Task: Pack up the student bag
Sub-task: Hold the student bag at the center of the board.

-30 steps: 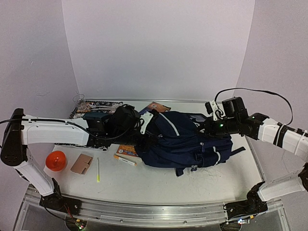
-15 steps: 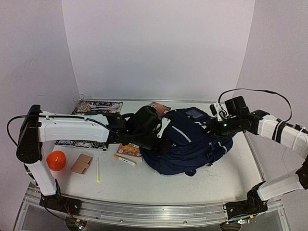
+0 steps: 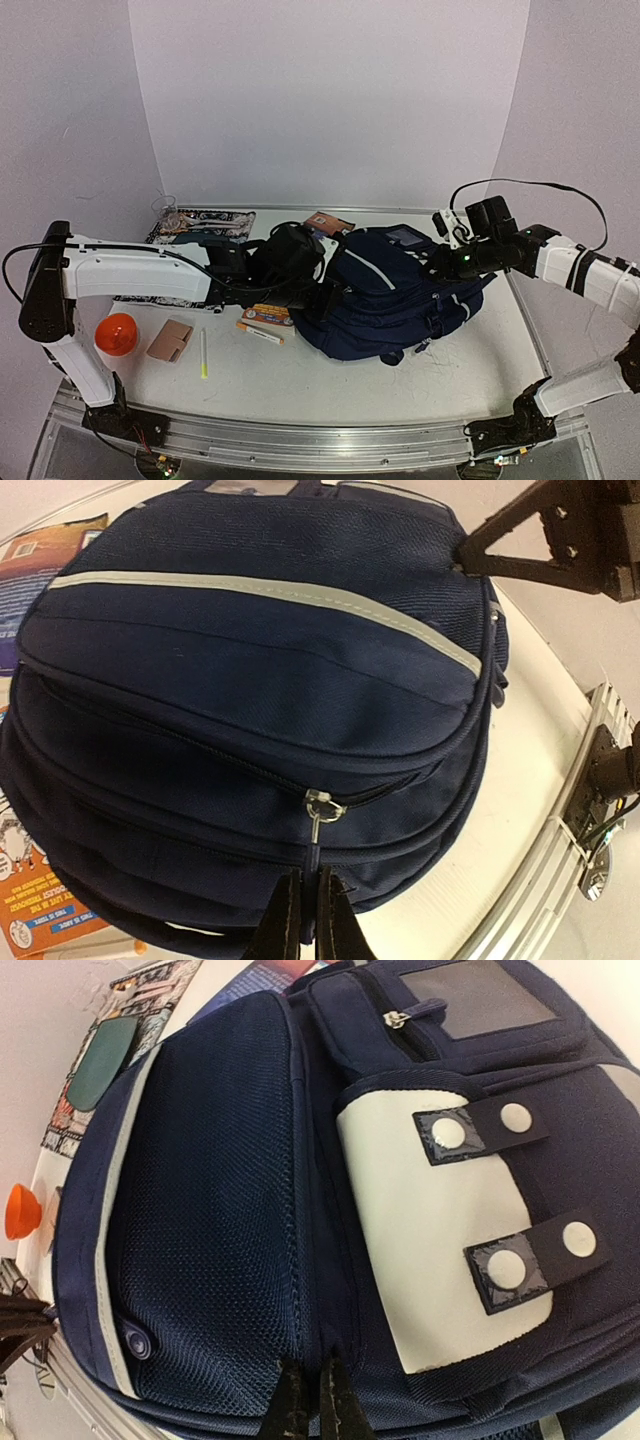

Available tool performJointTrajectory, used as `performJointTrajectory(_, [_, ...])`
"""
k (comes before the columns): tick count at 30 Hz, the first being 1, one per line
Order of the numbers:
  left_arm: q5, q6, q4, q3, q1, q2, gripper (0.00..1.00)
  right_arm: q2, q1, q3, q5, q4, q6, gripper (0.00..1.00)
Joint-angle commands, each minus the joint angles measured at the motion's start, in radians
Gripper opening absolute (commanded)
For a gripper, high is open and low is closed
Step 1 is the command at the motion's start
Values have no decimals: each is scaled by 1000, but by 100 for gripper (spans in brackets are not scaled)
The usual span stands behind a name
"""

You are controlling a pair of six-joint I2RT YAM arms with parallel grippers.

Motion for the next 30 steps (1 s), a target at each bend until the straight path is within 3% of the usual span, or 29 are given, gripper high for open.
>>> performJointTrajectory(1, [-194,-27,-287,-109,137,-144,0,-3,-90,52,348,-51,-119,0])
performJointTrajectory(5, [-52,8,-261,-32,119,-99,0,-26,-83,51,160,-34,-157,3])
performJointTrajectory(8, [64,5,-208,47,71,-31,0,-54,-50,44,90,-22,-150,20])
performJointTrajectory(12, [205,-21,-151,136,43,42,0,-107,38,38,105,-17,-143,38])
performJointTrajectory(21, [340,-49,-132,257,41,114,0,-154,258,-11,127,21,-256,65])
performJointTrajectory(30, [385,-72,-132,281,41,89,0,-83,448,-30,264,82,-447,70])
